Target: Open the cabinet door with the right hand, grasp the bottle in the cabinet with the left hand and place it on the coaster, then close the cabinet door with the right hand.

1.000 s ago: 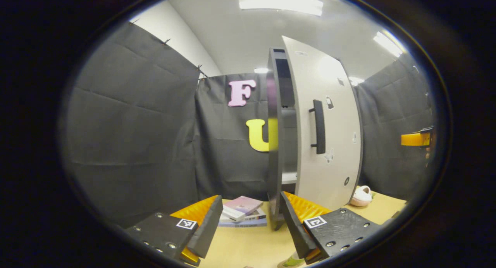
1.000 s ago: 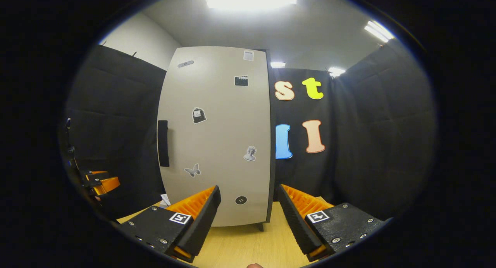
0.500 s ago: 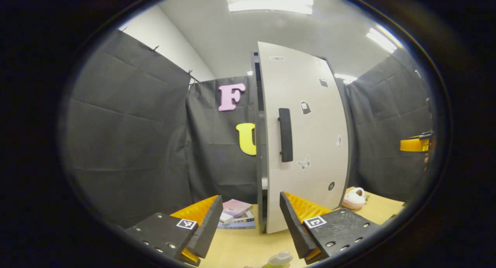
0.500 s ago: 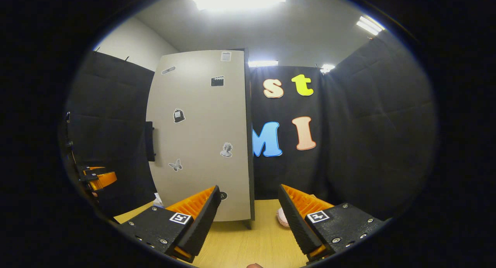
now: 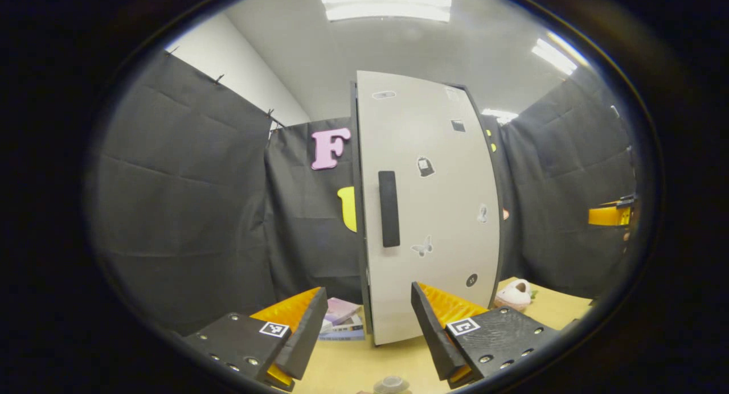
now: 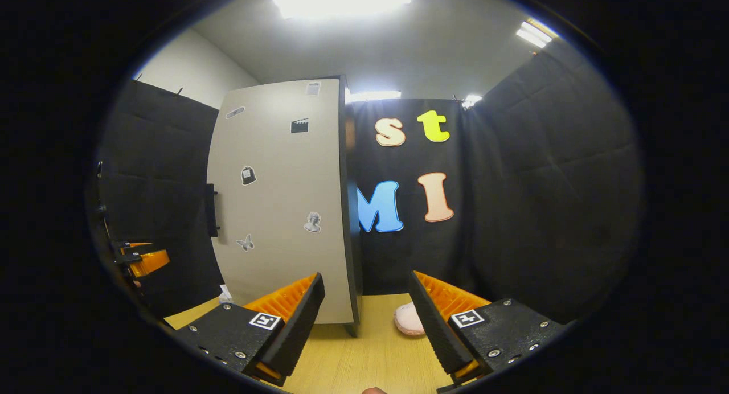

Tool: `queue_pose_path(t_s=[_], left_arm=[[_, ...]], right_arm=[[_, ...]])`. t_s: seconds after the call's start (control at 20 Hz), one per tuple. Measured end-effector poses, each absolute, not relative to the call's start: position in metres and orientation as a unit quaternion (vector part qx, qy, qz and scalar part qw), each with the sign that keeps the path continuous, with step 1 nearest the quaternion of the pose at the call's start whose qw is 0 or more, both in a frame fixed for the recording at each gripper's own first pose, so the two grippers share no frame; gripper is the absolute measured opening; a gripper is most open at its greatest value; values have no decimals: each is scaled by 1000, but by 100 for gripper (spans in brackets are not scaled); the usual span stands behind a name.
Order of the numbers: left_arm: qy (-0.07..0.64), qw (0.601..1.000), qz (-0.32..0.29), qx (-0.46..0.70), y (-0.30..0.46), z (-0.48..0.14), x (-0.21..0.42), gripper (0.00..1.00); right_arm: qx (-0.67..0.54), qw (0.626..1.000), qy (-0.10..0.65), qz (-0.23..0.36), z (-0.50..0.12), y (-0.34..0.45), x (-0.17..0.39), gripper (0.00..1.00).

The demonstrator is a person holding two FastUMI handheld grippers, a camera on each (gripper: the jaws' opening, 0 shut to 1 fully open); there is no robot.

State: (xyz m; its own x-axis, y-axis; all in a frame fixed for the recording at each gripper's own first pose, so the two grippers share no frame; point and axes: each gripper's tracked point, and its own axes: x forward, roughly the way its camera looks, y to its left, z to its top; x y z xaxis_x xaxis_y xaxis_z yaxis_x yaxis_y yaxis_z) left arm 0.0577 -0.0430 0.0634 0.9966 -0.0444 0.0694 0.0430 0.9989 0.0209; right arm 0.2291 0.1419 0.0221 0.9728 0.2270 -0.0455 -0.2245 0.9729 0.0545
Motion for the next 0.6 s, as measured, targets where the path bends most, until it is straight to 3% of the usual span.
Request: queue_pose_path(t_s=[0.05,0.15,0.45,0.55,0.6], left_arm=[[-37,999,-22,11,-43,65,57,84],[-39,999,-22,12,-44,66,55,89],[-43,999,-15,12,-42,68,53,89],[-45,999,-13,10,-41,68,53,84],[-46,999,-11,9,-40,68,53,89]], right_arm=[[25,993,25,113,22,142,229,93],[28,993,25,112,22,142,229,93],[28,993,18,115,24,145,226,93],[27,993,19,117,24,146,225,93],[26,992,18,118,24,147,225,93]])
